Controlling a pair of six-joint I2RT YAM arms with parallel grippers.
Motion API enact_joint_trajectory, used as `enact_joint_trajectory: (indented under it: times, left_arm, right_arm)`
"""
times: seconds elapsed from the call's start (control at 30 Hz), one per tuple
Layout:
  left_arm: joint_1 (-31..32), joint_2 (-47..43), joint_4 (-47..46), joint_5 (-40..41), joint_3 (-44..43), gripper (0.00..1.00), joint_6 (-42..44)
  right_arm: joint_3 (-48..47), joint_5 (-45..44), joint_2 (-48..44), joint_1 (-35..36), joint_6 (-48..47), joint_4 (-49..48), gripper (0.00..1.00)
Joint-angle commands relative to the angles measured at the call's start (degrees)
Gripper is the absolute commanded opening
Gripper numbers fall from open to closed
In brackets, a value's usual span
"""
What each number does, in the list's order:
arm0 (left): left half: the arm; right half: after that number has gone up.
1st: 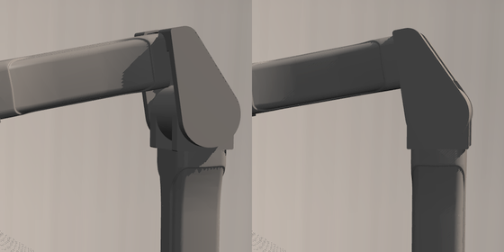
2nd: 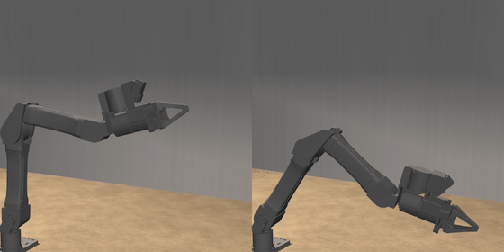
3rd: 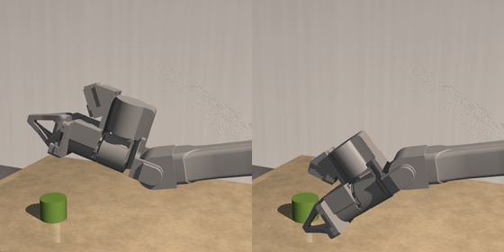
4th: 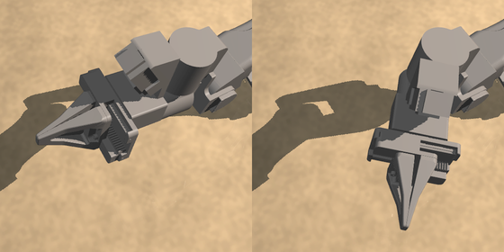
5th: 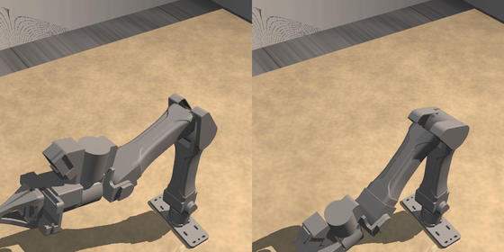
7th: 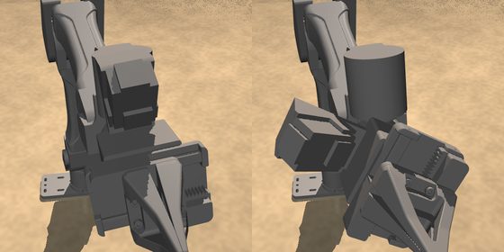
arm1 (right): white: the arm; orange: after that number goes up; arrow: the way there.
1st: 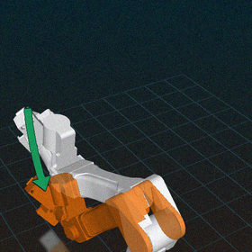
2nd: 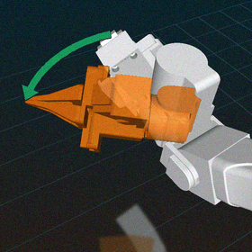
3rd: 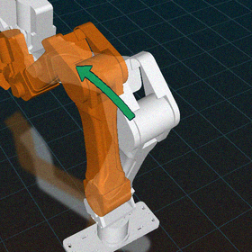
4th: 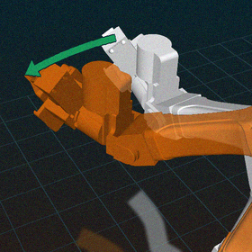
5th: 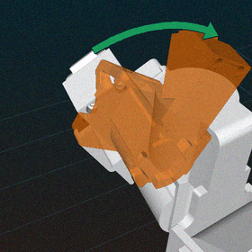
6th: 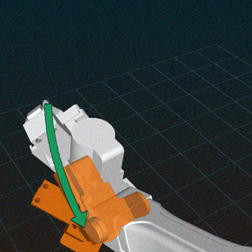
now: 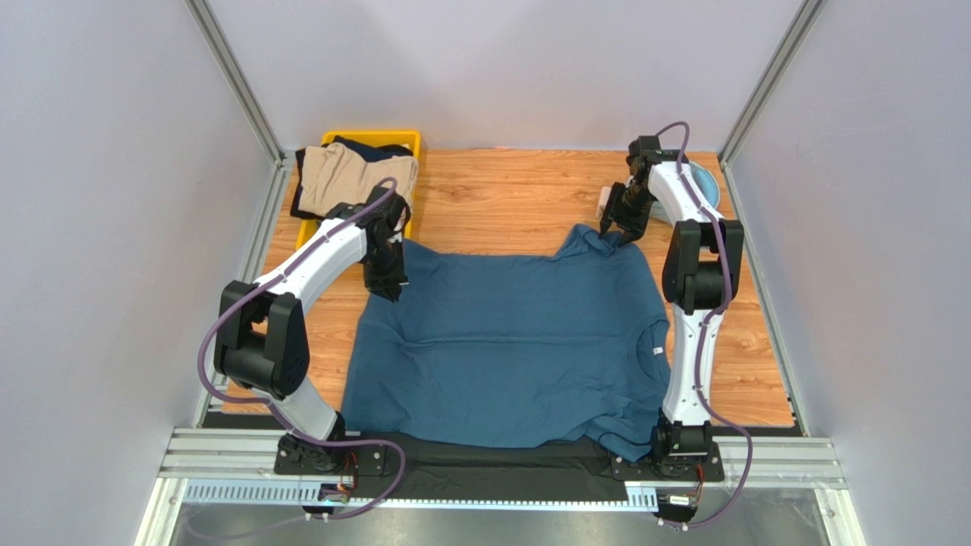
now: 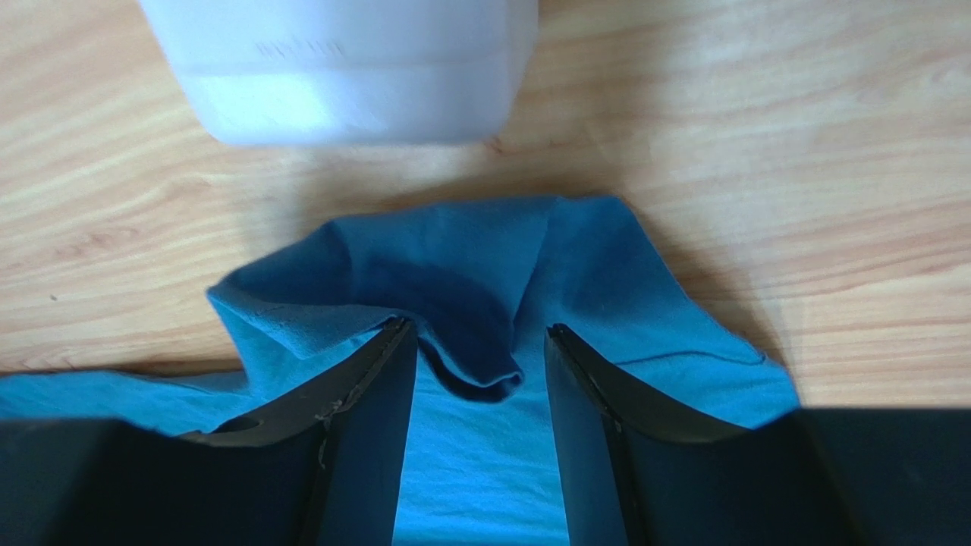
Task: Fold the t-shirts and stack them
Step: Flatten the tshirt out
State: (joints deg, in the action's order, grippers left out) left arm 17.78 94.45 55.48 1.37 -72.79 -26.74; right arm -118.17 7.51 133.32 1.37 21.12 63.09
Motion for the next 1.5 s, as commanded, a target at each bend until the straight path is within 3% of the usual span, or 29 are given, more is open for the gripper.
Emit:
enact_joint_trajectory:
  times: [0.0, 0.3, 0.57, 0.8, 1.1, 1.27, 1.47]
  left_arm:
    - [-0.11, -0.68, -0.55, -0.4, 0.81, 0.14, -0.33]
    - [-0.11, 0.29, -1.17, -1.01, 1.25, 0.13, 0.2]
    - [-0.11, 1.26, -0.55, -4.26, 0.99, 0.13, 1.43]
    - [-0.11, 1.78, 0.77, -4.62, 0.9, 0.13, 3.36]
    - [-0.11, 5.03, 0.94, -6.64, -0.5, 0.12, 5.73]
    - [-0.11, 6.36, 1.12, -7.6, -1.91, 0.12, 6.09]
    - [-0.03, 6.71, 0.94, -8.13, -2.18, 0.12, 6.35]
  right_arm:
    - [3.55, 0.84, -7.36, -0.05, -1.87, -4.9, 0.5]
    - [6.28, 6.37, -8.77, 0.13, -4.42, -7.45, 0.52]
    - [3.39, 10.24, -6.05, -0.84, -17.23, -6.75, 0.53]
    - [3.64, 6.03, -8.6, -0.84, -24.28, -7.63, 0.55]
    - [4.26, 7.25, -7.01, 0.22, -27.36, -7.37, 0.59]
    - [10.67, 7.34, -10.44, 0.3, -27.8, -10.35, 0.63]
    - [12.0, 8.49, -10.36, 0.3, -27.72, -10.8, 0.63]
